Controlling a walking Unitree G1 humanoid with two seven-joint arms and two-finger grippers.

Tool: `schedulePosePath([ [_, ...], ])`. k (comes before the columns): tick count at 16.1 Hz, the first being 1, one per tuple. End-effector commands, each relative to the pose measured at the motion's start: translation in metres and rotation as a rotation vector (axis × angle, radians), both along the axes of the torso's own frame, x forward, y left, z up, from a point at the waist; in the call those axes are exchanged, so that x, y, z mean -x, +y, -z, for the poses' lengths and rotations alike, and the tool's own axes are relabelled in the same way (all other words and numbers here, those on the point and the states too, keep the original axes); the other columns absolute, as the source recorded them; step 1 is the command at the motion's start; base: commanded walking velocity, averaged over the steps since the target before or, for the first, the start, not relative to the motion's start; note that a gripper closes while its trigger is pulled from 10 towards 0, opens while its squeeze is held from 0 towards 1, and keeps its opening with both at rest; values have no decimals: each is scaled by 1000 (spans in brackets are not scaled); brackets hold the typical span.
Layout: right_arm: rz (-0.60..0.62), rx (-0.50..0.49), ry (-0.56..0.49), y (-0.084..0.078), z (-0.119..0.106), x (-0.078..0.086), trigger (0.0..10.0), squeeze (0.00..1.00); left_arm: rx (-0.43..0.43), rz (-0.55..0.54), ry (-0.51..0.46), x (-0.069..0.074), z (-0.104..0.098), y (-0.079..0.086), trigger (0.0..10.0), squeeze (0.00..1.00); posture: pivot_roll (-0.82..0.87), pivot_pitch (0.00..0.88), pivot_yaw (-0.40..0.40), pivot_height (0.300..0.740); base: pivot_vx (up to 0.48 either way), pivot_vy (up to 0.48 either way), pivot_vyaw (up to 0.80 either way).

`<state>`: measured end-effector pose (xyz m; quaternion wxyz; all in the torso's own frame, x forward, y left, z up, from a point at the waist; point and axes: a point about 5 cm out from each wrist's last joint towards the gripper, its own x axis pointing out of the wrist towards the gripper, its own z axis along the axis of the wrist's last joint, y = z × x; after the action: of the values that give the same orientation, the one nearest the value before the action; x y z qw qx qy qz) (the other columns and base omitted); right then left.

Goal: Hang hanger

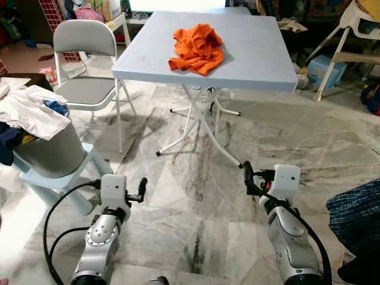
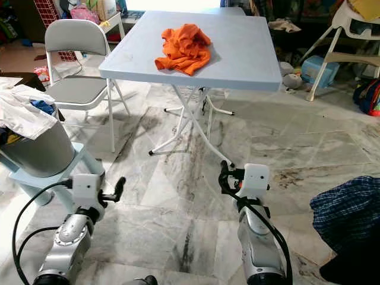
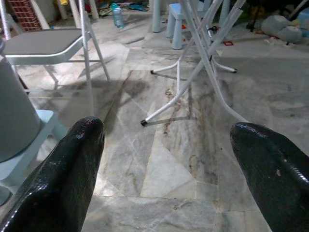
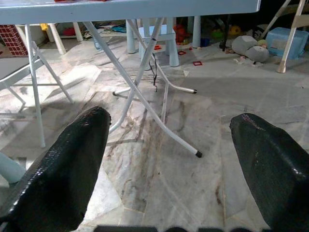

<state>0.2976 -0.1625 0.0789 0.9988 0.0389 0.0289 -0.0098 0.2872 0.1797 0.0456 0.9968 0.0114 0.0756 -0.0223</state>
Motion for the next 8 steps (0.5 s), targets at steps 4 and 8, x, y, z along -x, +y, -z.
schedulePosePath([
  [4,1,7,-6,0,-2,0,10000,0,8,6,8,4,2,0,10000,0,127,150,13,740,0,0,0],
  [8,-12,13,-1,1,-1,1,10000,0,6,14,20,9,6,-1,10000,0,129,162,7,740,0,0,0],
])
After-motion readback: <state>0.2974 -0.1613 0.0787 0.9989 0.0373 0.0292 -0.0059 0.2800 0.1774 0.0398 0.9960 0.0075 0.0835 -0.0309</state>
